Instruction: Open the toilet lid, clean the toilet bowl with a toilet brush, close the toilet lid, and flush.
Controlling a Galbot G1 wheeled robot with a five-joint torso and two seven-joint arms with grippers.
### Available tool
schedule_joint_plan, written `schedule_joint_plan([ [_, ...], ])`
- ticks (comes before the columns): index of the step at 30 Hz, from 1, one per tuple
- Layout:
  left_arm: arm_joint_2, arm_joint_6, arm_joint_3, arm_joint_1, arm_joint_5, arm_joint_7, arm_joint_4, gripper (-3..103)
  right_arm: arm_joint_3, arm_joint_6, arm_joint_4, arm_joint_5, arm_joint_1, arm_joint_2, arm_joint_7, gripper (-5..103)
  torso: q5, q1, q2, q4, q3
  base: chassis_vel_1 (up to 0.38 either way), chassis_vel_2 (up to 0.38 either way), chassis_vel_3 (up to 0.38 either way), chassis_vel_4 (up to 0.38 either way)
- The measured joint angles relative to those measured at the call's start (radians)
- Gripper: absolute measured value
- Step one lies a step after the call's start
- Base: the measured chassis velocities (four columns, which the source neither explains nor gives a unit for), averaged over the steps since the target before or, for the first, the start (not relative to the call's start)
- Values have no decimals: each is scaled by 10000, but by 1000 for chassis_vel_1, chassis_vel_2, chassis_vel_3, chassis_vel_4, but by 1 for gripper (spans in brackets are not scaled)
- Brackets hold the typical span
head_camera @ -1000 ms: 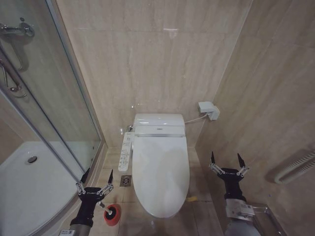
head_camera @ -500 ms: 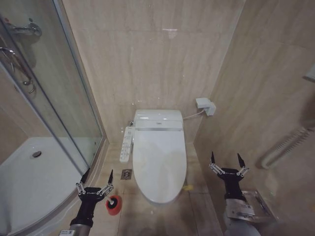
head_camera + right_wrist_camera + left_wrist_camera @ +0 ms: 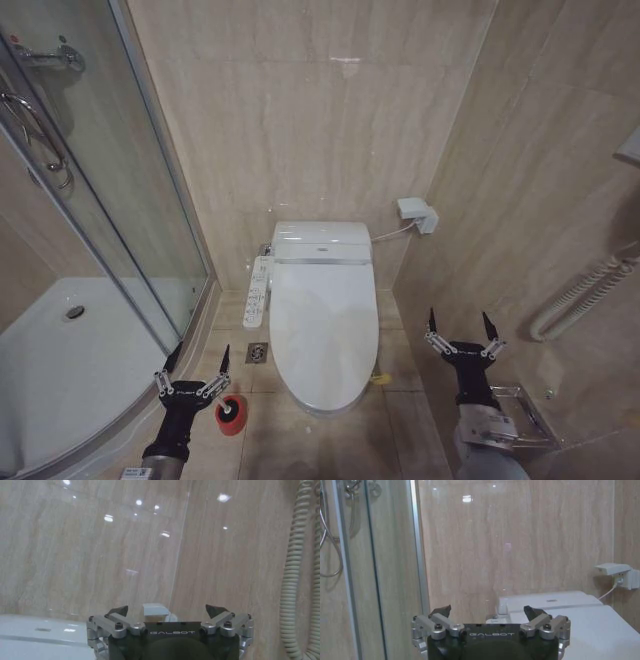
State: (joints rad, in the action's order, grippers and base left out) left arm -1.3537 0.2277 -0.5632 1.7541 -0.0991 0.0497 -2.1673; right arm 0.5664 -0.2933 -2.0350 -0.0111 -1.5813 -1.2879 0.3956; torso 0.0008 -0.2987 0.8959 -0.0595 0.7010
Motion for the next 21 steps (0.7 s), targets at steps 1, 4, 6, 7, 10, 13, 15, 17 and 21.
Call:
schedule_joint_plan([
  [1, 0, 0, 0, 0, 0, 0, 0, 98, 0, 0, 0, 0, 0, 0, 0, 100, 0, 1, 0, 0, -1, 0, 0, 0, 0],
  [4, 0, 0, 0, 0, 0, 0, 0, 98, 0, 0, 0, 0, -3, -1, 0, 100, -1, 4, 1, -1, -1, 0, 0, 0, 0],
  [6, 0, 0, 0, 0, 0, 0, 0, 98, 0, 0, 0, 0, -3, 0, 0, 100, 0, 4, 1, -2, -2, 0, 0, 0, 0],
  [7, 0, 0, 0, 0, 0, 0, 1, 98, 0, 0, 0, 0, -3, 0, 0, 100, -1, 4, 1, -1, -1, 0, 0, 0, 0],
  [10, 0, 0, 0, 0, 0, 0, 0, 98, 0, 0, 0, 0, -2, 0, 0, 100, -2, 4, 1, -1, -1, -58, -53, 57, 65],
  [13, 0, 0, 1, 0, 0, 0, 0, 98, 0, 0, 0, 0, 0, 0, 0, 100, 2, 3, 0, -1, -1, -80, -58, 76, 64],
  [15, 0, 0, 3, 0, 0, 0, 0, 98, 1, 0, 0, 0, -1, 0, 0, 100, 1, 3, 0, -2, 0, -84, -39, 67, 44],
  [17, 0, 0, 3, 0, 0, 0, 0, 98, 1, 0, 0, 0, 0, 0, 0, 100, 2, 2, 0, -2, 0, -54, -28, 55, 7],
  [21, 0, 0, 1, 0, 0, 0, 0, 98, 0, 0, 0, 0, 0, 0, 0, 100, -1, 2, 1, 0, -1, -14, -2, 4, 2],
])
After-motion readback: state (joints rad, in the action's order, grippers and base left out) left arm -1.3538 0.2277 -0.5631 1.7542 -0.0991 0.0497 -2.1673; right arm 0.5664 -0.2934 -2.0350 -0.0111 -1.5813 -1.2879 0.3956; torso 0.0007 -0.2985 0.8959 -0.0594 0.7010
